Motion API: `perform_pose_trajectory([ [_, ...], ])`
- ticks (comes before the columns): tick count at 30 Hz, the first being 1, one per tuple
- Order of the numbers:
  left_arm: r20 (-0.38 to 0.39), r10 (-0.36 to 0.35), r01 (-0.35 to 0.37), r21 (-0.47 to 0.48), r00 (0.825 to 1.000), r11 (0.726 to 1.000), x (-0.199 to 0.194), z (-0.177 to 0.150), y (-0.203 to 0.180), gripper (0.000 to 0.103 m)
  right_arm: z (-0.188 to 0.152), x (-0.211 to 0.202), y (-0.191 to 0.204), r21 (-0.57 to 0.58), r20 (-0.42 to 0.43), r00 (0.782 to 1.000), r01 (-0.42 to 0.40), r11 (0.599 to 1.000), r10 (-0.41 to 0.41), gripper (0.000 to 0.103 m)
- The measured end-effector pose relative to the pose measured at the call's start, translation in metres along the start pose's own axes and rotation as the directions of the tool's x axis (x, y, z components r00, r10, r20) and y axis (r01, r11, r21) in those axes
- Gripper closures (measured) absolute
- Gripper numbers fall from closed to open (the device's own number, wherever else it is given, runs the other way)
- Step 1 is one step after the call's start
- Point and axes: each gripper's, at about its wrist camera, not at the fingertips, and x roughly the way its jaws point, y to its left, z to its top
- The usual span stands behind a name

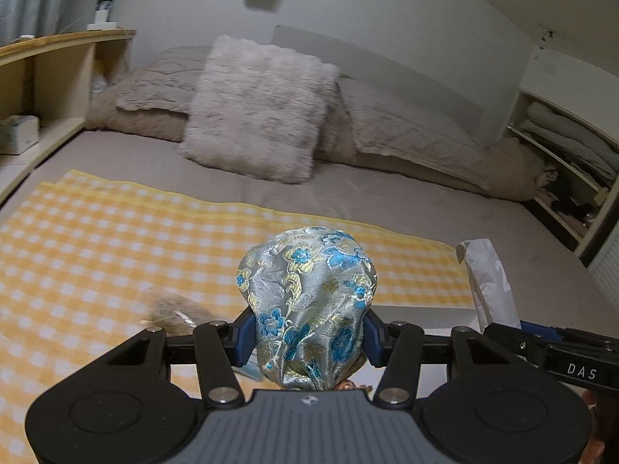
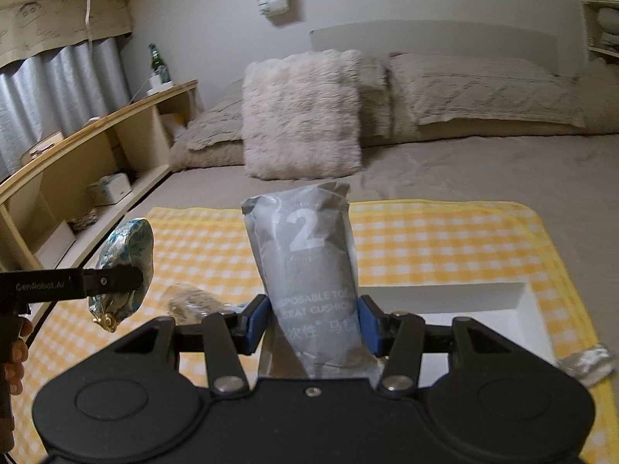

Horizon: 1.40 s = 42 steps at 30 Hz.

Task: Organize soft objects
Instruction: 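Carry the satin pouch and grey packet over the white box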

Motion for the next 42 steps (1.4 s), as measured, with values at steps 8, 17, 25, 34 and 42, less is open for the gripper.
perform_pose_trajectory([
  [8,-0.024,-0.059,0.059,0.028,0.998,0.998,0.019,-0.004,-0.032,0.049,-0.004,-0.019,-0.043,0.05,0.007,0.996,0.086,0.995,-0.086,0.052],
  [17,-0.072,-0.088,0.092,0.056,0.993,0.994,0.05,-0.01,-0.053,0.049,-0.021,-0.019,-0.094,0.096,-0.094,0.972,0.224,0.97,-0.216,0.052],
  [25,-0.129,-0.092,0.101,0.066,0.987,0.993,0.083,-0.019,-0.061,0.049,-0.045,0.003,-0.125,0.108,-0.236,0.939,0.282,0.953,-0.251,0.051],
  [34,-0.185,-0.084,0.097,0.065,0.979,0.993,0.124,-0.024,-0.068,0.049,-0.063,0.025,-0.13,0.085,-0.333,0.912,0.281,0.956,-0.239,0.05],
  [42,-0.241,-0.024,0.049,0.097,0.97,0.994,0.162,-0.034,-0.068,0.049,-0.07,0.04,-0.137,0.079,-0.39,0.891,0.285,0.955,-0.234,0.05],
])
